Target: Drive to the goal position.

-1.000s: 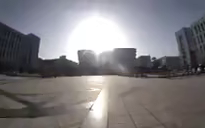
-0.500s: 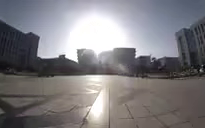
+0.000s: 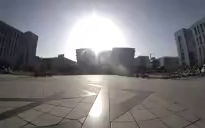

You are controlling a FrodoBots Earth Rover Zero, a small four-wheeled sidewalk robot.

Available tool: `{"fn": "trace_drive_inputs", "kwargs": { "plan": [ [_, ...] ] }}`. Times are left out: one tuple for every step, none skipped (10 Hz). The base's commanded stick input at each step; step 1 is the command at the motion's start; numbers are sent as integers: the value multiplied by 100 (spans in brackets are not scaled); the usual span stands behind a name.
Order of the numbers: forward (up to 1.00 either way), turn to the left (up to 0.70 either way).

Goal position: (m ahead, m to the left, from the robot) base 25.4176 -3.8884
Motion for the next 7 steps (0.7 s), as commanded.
{"fn": "trace_drive_inputs", "kwargs": {
  "plan": [
    [14,1],
    [33,1],
    [51,2],
    [70,3],
    [89,4],
    [100,4],
    [100,4]
  ]
}}
